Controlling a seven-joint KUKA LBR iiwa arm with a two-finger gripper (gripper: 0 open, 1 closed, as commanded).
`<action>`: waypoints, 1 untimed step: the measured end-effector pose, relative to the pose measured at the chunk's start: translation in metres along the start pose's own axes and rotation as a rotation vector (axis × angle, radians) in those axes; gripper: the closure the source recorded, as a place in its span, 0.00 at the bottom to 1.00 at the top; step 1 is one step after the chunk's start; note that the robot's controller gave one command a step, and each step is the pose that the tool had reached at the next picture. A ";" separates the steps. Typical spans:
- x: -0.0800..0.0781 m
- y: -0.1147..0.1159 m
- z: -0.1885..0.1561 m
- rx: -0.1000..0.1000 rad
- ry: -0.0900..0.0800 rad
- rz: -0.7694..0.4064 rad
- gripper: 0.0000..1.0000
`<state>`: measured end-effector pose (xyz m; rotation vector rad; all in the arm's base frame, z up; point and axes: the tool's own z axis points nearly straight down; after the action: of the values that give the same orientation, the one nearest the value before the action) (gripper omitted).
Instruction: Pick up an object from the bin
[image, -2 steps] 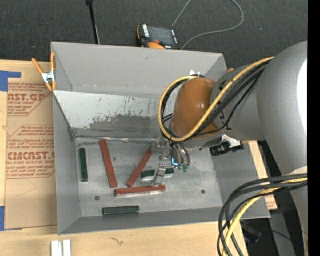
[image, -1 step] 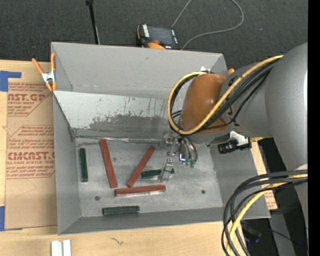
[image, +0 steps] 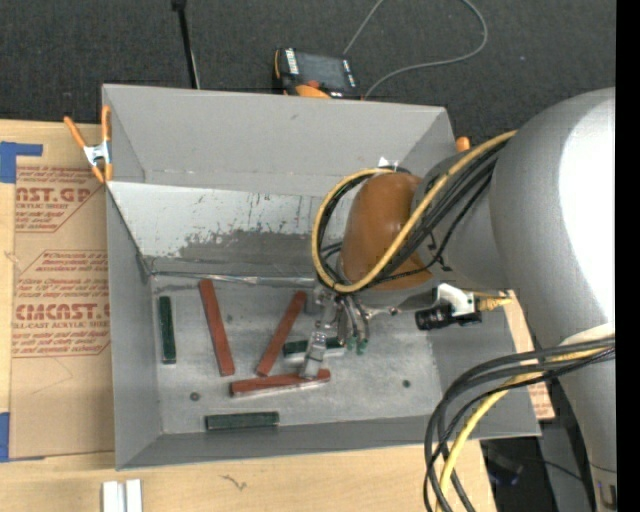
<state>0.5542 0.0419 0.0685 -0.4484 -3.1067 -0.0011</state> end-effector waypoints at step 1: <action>0.015 -0.010 -0.001 -0.001 -0.003 0.213 0.00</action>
Offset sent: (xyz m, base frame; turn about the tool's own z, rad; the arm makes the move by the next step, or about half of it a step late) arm -0.0176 -0.0060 0.0015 0.2127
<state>0.5368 0.0362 0.0699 -0.7764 -3.0441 -0.0013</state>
